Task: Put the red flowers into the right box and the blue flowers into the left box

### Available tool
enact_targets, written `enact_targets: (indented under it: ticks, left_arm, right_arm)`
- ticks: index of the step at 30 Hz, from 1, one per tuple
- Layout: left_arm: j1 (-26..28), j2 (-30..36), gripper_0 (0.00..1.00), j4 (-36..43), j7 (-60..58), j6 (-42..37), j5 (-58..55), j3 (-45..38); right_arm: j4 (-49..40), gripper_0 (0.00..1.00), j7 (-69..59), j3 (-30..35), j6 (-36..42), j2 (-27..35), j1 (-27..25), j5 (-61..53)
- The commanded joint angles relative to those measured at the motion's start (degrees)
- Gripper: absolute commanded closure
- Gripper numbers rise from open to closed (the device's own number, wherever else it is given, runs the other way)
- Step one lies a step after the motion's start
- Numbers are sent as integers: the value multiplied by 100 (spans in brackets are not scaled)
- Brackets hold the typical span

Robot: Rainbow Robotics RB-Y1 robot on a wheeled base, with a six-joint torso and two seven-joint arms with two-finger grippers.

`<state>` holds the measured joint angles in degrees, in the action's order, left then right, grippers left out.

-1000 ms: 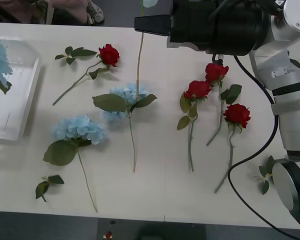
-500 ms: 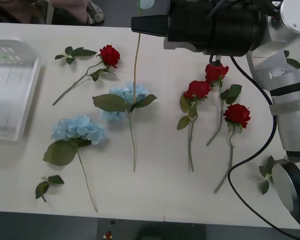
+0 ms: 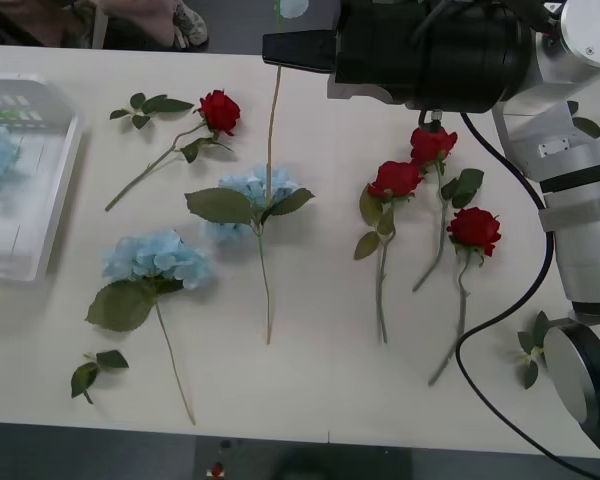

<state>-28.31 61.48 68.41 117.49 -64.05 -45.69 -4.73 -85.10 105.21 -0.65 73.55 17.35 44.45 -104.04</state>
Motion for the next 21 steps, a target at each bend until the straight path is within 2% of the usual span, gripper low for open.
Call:
enact_targets:
  ticks: [1,8,11,16,21]
  left_arm:
    - [-96,154,0,155,266,-20,-705,-134]
    - [265,294,0,1016,204,-688,-2287,-635]
    - [484,312,0,1342,107,-960,-3350,-846]
    - [1126,303,0,1834,46,-820,-4809,-1013]
    - [1882,206,0,2853,-7,-319,-5249,-1083]
  right_arm:
    - [-173,100,-132,74,2,-145,239,-47]
    - [-173,100,-132,74,2,-145,239,-47]
    - [-173,100,-132,74,2,-145,239,-47]
    - [-173,100,-132,74,2,-145,239,-47]
    - [-173,100,-132,74,2,-145,239,-47]
